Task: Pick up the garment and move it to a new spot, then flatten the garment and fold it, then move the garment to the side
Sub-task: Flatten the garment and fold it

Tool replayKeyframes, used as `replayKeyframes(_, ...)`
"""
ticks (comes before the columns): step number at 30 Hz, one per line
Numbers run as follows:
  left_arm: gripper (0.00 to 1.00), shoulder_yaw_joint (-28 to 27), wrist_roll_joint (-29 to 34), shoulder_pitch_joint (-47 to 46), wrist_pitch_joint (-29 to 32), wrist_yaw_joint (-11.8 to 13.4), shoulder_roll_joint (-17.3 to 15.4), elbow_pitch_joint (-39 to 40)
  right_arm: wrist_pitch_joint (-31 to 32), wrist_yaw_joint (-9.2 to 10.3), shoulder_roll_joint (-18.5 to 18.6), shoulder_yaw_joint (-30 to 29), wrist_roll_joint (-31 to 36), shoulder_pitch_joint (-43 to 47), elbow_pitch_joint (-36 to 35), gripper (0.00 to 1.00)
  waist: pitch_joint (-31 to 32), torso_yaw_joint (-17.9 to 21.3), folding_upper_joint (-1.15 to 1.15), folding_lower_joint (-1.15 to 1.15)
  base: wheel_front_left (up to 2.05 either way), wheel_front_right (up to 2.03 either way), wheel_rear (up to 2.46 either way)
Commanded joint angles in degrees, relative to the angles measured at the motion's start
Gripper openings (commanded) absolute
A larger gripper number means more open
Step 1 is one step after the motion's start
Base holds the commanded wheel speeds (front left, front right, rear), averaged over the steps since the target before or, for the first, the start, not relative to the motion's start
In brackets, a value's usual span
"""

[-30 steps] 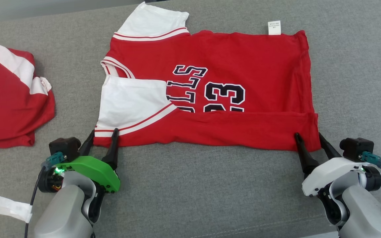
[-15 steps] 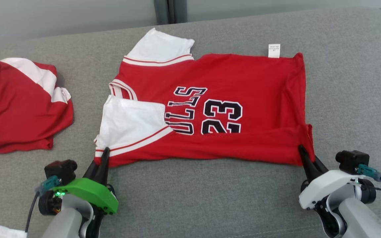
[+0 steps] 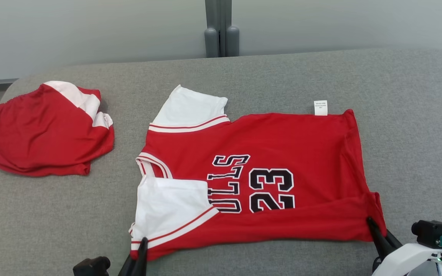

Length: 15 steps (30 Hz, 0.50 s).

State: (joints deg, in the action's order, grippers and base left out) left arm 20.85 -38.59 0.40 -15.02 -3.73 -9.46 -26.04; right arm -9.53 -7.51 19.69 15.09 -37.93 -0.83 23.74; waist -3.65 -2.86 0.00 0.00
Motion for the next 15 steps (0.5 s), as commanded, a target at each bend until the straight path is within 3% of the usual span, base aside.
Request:
replayKeyframes(1, 0.0, 0.02, 0.42, 1.01, -0.19, 0.49, -0.04, 0.39, 0.43, 0.04, 0.01, -0.89, -0.19, 1.26, -0.54, 0.0, 0.25, -0.27, 0.0, 0.0, 0.0, 0.0, 0.0)
replayKeyframes(3, 0.0, 0.12, 0.58, 1.65, -0.19, 0.82, 0.11, 0.67, 1.08, 0.04, -0.77, -1.79, 0.11, 2.37, -1.17, 0.0, 0.45, -0.34, 0.0, 0.0, 0.0, 0.0, 0.0)
replayKeyframes(4, 0.0, 0.08, 0.51, 1.77, -0.19, 0.86, 0.29, 0.69, 1.39, 0.04, -1.22, -2.23, 0.3, 2.84, -1.39, 0.14, 0.58, -0.34, 0.0, 0.0, 0.0, 0.0, 0.0)
replayKeyframes(5, 0.36, -0.02, 0.5, 1.76, -0.19, 0.86, 0.37, 0.66, 1.55, 0.04, -1.49, -2.52, 0.57, 3.07, -1.47, 0.48, 0.73, -0.33, 0.0, 0.0, 0.0, 0.0, 0.0)
replayKeyframes(6, 1.0, -0.19, 0.92, 1.52, -0.18, 0.87, 0.24, 0.69, 1.23, 0.04, -1.38, -2.98, 1.89, 3.02, -1.53, 1.0, 0.88, -0.28, 0.0, 0.0, 0.0, 0.0, 0.0)
replayKeyframes(15, 1.0, -5.16, 5.05, -1.45, -0.19, 1.14, 0.65, 4.61, -2.37, 0.01, -4.31, -6.45, 7.33, 0.25, -4.62, 1.0, 2.33, 0.75, 0.0, 0.0, 0.0, 0.0, 0.0)
